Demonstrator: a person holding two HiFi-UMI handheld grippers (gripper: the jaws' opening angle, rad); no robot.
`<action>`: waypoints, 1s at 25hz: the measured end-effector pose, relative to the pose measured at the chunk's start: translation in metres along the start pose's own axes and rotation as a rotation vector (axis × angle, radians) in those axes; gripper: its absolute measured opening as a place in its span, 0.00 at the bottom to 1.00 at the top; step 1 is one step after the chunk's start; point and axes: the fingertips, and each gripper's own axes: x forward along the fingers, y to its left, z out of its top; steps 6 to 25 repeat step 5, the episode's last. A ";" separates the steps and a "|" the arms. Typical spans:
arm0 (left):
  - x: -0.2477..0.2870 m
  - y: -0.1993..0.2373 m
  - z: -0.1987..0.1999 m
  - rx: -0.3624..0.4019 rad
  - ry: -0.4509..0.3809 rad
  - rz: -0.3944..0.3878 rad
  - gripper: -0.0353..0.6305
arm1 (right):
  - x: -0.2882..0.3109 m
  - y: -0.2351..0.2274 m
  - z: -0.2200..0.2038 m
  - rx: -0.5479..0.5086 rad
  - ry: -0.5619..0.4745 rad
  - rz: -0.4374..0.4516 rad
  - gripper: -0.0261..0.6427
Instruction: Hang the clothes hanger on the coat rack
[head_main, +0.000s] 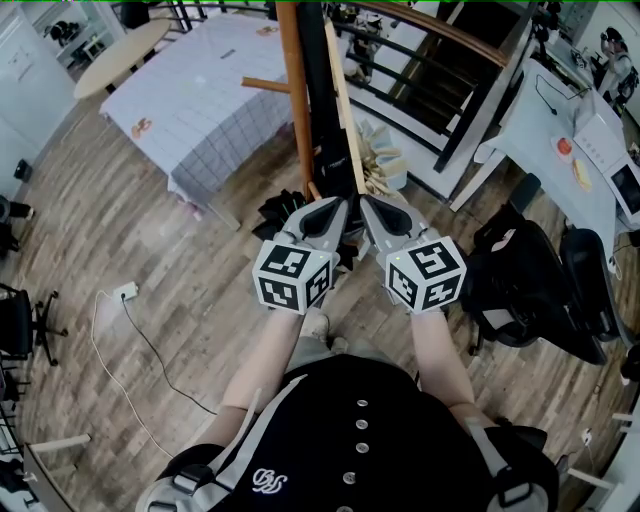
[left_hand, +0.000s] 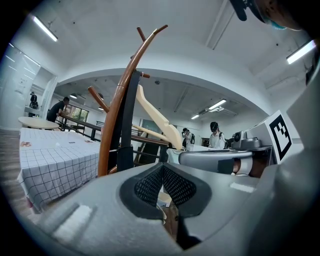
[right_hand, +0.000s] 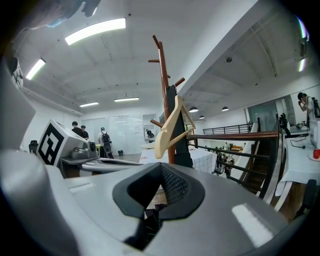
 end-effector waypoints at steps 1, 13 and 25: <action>0.000 0.000 0.000 0.000 0.000 0.000 0.06 | 0.000 -0.001 0.000 0.001 0.001 -0.001 0.03; 0.000 0.000 0.000 0.001 0.002 0.000 0.06 | 0.000 -0.002 -0.001 0.005 0.003 0.000 0.03; 0.000 0.000 0.000 0.001 0.002 0.000 0.06 | 0.000 -0.002 -0.001 0.005 0.003 0.000 0.03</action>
